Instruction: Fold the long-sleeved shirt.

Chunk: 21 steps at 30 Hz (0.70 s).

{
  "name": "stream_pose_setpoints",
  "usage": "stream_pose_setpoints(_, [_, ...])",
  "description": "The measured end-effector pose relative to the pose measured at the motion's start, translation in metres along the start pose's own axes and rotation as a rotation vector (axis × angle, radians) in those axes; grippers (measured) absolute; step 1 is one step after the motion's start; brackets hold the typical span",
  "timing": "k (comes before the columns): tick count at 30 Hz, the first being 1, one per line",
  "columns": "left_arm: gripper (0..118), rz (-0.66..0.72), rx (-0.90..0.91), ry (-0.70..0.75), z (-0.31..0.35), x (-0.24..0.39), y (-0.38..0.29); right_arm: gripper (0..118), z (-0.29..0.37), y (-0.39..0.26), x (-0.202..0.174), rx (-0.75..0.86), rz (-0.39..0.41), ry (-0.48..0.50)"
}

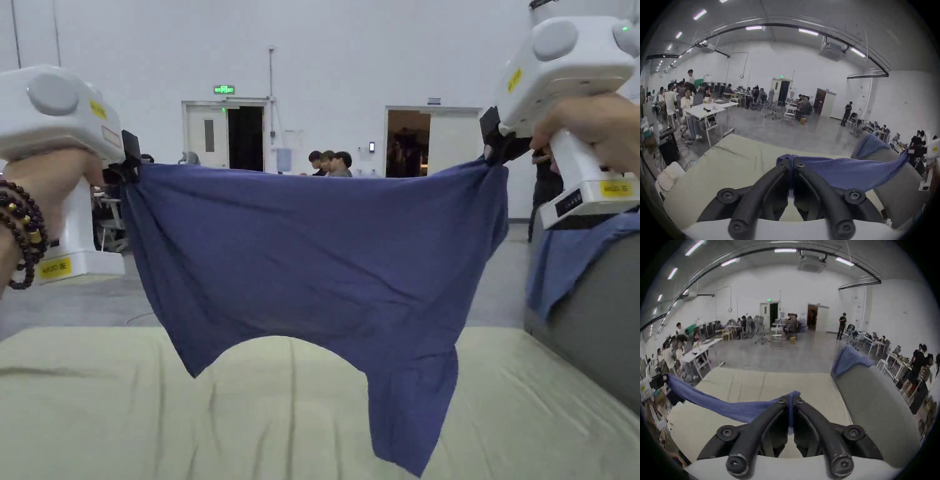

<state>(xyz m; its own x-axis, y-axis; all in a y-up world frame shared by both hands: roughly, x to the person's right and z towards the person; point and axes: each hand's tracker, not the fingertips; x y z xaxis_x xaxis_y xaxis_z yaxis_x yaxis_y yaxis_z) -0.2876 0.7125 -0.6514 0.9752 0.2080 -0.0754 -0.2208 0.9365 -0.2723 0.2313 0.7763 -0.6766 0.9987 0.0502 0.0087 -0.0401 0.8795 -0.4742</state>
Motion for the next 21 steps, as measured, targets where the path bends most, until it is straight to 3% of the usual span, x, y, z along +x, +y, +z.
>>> stream_pose_setpoints(7, [1,-0.014,0.001,0.073,-0.008,0.011,0.000,1,-0.016,0.003,0.000,0.034,-0.030,-0.078])
stream_pose_setpoints(16, [1,0.021,-0.040,0.045,-0.022,-0.011,-0.031,1,-0.030,-0.015,0.004,0.022,-0.044,-0.060])
stream_pose_setpoints(21, [1,-0.038,-0.053,0.066,-0.020,-0.007,-0.043,1,-0.039,-0.027,-0.005,-0.008,-0.013,-0.064])
